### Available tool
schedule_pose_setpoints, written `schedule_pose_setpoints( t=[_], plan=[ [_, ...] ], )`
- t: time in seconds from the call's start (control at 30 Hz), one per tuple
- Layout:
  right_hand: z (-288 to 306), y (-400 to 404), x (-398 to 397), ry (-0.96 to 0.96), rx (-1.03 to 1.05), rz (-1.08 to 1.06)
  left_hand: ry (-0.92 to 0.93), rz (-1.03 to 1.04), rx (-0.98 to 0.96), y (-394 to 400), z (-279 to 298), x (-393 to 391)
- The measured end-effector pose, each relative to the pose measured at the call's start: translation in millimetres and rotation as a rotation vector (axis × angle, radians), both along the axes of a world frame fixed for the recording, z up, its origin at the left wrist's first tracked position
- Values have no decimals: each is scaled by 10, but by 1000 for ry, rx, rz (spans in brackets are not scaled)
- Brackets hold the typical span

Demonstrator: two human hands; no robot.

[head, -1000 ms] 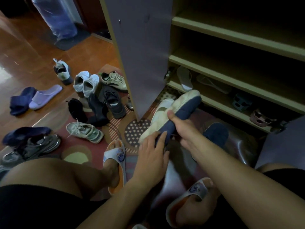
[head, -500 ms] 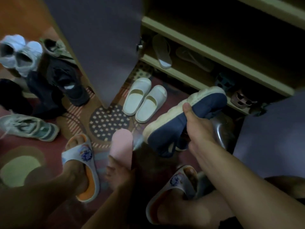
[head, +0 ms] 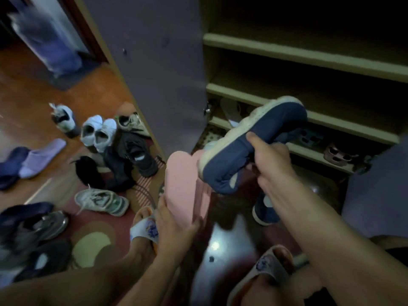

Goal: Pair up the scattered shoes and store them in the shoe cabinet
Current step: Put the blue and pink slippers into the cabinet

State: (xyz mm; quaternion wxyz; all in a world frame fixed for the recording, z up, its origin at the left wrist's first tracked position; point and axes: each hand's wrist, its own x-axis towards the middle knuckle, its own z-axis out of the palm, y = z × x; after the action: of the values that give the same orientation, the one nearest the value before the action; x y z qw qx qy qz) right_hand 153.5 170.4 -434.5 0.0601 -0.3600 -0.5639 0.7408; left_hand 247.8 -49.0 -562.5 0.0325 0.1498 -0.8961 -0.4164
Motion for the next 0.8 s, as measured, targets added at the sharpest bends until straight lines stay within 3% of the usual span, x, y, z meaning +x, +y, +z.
schedule_pose_setpoints(
  t=[0.17, 0.27, 0.37, 0.53, 0.8],
  plan=[
    [201, 20, 112, 79, 36, -87, 304, -63, -343, 63, 559, 99],
    [268, 121, 145, 68, -118, -169, 594, -211, -582, -52, 683, 65],
    [321, 191, 217, 11, -243, -103, 793, -399, -755, -144, 745, -35],
    [329, 44, 434, -238, -348, 310, 810, -517, -969, -375, 931, -233],
    [380, 44, 479, -346, -510, 483, 947, -651, -1075, -462, 1327, -295]
  ],
)
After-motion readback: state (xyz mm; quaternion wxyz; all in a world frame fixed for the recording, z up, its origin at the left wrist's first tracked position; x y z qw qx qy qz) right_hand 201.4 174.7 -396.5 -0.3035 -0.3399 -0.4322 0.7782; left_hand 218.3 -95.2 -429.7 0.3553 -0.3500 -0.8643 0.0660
